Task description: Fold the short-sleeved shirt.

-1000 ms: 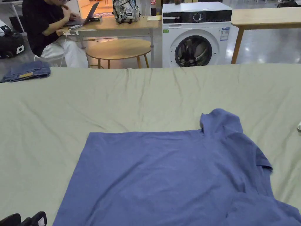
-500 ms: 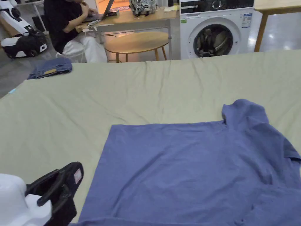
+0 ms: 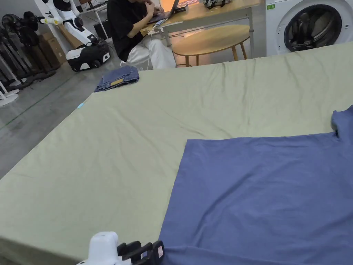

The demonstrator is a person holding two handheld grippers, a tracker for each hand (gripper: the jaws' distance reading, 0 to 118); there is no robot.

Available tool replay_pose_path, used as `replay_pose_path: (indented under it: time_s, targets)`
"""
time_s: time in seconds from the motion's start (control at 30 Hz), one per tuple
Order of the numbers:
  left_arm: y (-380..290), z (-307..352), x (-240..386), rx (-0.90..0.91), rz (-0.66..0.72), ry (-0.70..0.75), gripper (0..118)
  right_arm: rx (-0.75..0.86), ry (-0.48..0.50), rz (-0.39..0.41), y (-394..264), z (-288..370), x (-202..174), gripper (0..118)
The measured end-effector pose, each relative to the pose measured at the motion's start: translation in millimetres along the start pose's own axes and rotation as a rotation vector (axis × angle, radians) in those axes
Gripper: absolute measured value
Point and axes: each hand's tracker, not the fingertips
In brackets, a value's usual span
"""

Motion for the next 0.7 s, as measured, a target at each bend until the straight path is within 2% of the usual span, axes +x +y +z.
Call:
replay_pose_path:
  time_s: [0.07, 0.13, 0.2, 0.27, 0.43, 0.47, 0.5, 0.53, 0.7]
  targets:
    - [-7, -23, -11, -0.045, 0.045, -0.028, 47, -0.012, -0.011, -0.024, -1, 0, 5, 0]
    - [-12, -35, -12, -0.077, 0.028, -0.01, 35, -0.016, -0.041, -0.017, -3, 2, 8, 0]
    - [-16, -50, -9, -0.138, -0.013, 0.075, 15, -0.021, -0.074, -0.002, -4, 6, 13, 0]
    - [-16, -47, -7, -0.088, -0.013, 0.07, 4, -0.022, -0.092, 0.003, -5, 10, 17, 0]
    - [-13, -59, 1, -0.132, -0.047, 0.095, 0, -0.021, -0.169, 0.012, -9, 21, 29, 3]
    - [-14, -58, 5, -0.144, -0.087, 0.111, 0, -0.02, -0.218, 0.018, -11, 23, 33, 17]
    - [-12, -60, 8, -0.157, -0.109, 0.123, 0, -0.017, -0.238, 0.009, -14, 24, 37, 45]
    - [-10, -63, 10, -0.167, -0.122, 0.133, 0, -0.031, -0.239, -0.003, -18, 24, 43, 59]
    - [-15, -60, 29, -0.164, -0.19, 0.169, 0, -0.158, -0.232, -0.155, -63, 0, 87, 60]
